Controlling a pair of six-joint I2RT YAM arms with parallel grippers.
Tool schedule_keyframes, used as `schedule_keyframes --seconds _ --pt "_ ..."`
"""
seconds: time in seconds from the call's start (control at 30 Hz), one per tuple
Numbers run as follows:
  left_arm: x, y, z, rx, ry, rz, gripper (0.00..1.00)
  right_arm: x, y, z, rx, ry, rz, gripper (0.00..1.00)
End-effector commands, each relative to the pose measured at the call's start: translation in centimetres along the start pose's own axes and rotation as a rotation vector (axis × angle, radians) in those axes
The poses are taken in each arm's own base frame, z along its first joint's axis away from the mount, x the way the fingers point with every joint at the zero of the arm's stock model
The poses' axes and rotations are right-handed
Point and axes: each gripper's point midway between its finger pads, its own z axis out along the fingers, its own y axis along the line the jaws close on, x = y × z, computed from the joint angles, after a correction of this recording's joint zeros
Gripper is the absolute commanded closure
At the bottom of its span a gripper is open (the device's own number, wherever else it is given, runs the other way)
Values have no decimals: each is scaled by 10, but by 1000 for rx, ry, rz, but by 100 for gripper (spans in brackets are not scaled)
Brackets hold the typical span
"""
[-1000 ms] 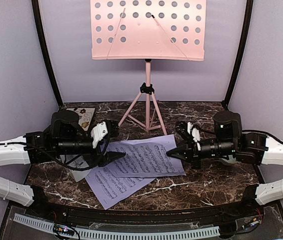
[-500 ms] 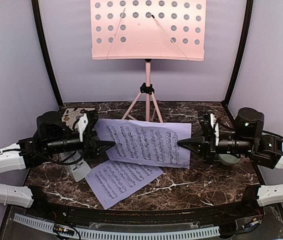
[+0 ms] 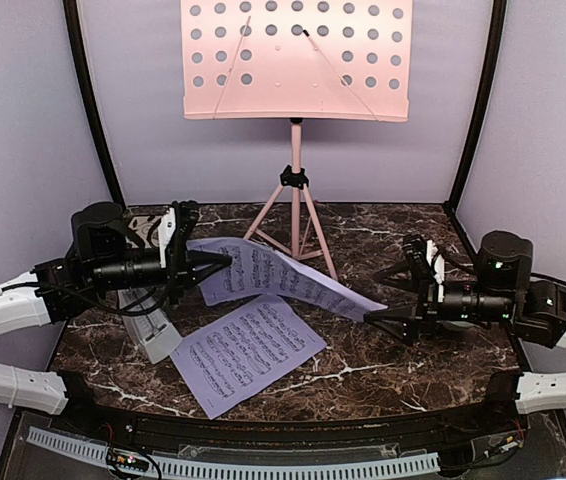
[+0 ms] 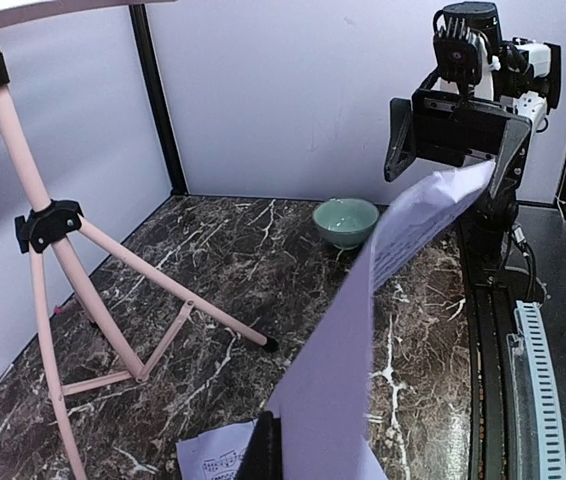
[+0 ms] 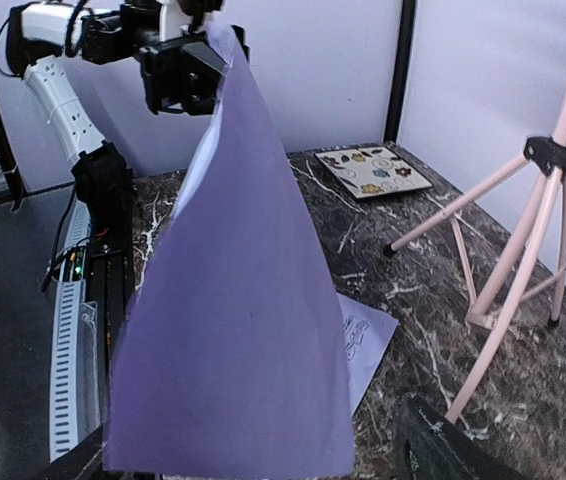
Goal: Set up the instrument practice props
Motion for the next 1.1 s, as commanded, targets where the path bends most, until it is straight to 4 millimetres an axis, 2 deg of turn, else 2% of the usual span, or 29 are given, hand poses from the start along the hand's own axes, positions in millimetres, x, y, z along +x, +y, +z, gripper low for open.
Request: schedule_keyframes --seconds 0.0,0.1,0.27,0.3,0.33,0.4,0.47,0.53,0.63,0.83,0.9,1.07 --pt "3 -1 -7 20 122 39 100 8 -14 -19 109 129 67 3" --pt "4 -5 -4 62 195 40 100 2 -21 -21 144 191 85 0" --pt "7 -18 12 147 309 25 100 -28 -31 -4 165 216 53 0" --pt "11 -22 16 170 357 23 100 -33 -31 1 156 226 40 0" --pt "4 -26 19 180 366 37 100 -40 -31 4 150 227 24 0" --pt "6 -34 25 211 426 47 100 -48 -25 14 124 237 -10 0" --pt "-2 -38 28 221 439 56 100 -63 -20 22 106 222 -34 1" --pt "-8 -44 30 235 441 65 100 -69 -10 31 72 232 -62 3" --pt "-14 -52 33 261 445 75 100 -71 5 46 29 278 -108 7" --pt "-9 -65 36 306 477 158 100 -61 13 67 12 343 -195 16" --pt "-7 -67 36 311 486 187 100 -61 15 69 1 343 -208 23" --pt "-13 -68 38 304 463 206 100 -50 22 77 -24 369 -195 57"
